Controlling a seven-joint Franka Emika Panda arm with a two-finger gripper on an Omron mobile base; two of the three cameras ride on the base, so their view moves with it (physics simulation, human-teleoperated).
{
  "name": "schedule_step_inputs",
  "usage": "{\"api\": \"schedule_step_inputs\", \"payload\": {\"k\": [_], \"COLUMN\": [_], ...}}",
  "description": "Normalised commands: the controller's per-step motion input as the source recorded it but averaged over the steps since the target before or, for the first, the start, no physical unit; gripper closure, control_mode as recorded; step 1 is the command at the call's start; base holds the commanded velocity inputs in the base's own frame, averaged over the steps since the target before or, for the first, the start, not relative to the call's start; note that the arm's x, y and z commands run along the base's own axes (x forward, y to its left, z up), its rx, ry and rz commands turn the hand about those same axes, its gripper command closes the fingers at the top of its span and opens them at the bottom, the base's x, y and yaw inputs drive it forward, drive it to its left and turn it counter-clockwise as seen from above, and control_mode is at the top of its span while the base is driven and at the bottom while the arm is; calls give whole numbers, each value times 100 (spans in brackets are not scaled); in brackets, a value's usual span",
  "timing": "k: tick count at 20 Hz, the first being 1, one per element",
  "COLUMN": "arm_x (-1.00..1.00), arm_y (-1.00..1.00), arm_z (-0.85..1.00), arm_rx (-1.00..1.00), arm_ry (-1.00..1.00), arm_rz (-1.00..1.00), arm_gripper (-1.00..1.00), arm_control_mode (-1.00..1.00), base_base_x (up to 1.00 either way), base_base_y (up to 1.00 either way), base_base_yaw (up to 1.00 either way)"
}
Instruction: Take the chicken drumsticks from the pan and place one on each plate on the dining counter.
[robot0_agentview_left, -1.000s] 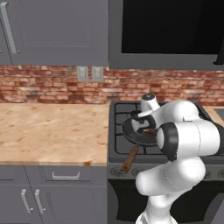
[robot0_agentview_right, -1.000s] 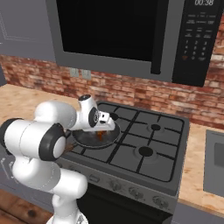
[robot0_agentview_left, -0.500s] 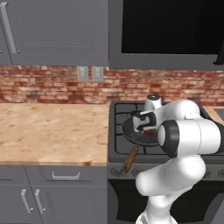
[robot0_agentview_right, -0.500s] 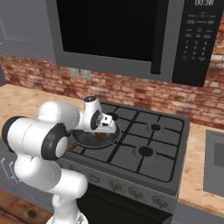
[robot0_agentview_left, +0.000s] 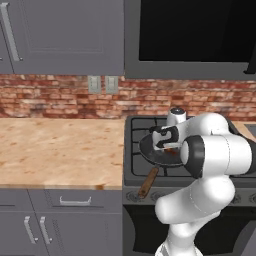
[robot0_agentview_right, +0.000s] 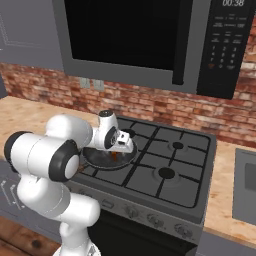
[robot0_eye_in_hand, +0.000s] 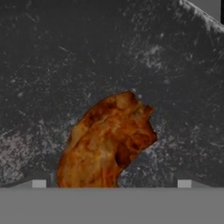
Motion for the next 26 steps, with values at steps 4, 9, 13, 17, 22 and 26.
{"api": "schedule_step_inputs", "payload": {"k": [4,9,13,17,22,26], "arm_x": [-1,-3,-8,-19,-30,-27], "arm_y": [11,9,2,1,4,1], "arm_z": [-15,-16,-10,-6,3,50], "arm_rx": [1,0,1,3,9,10], "arm_ry": [0,0,-1,0,0,-19], "arm_rz": [0,0,0,0,0,2], "arm_gripper": [100,100,100,100,100,100], "arm_control_mode": [-100,-100,-100,-100,-100,-100], "base_base_x": [0,0,0,0,0,0], "base_base_y": [0,0,0,0,0,0], "base_base_yaw": [0,0,0,0,0,0]}}
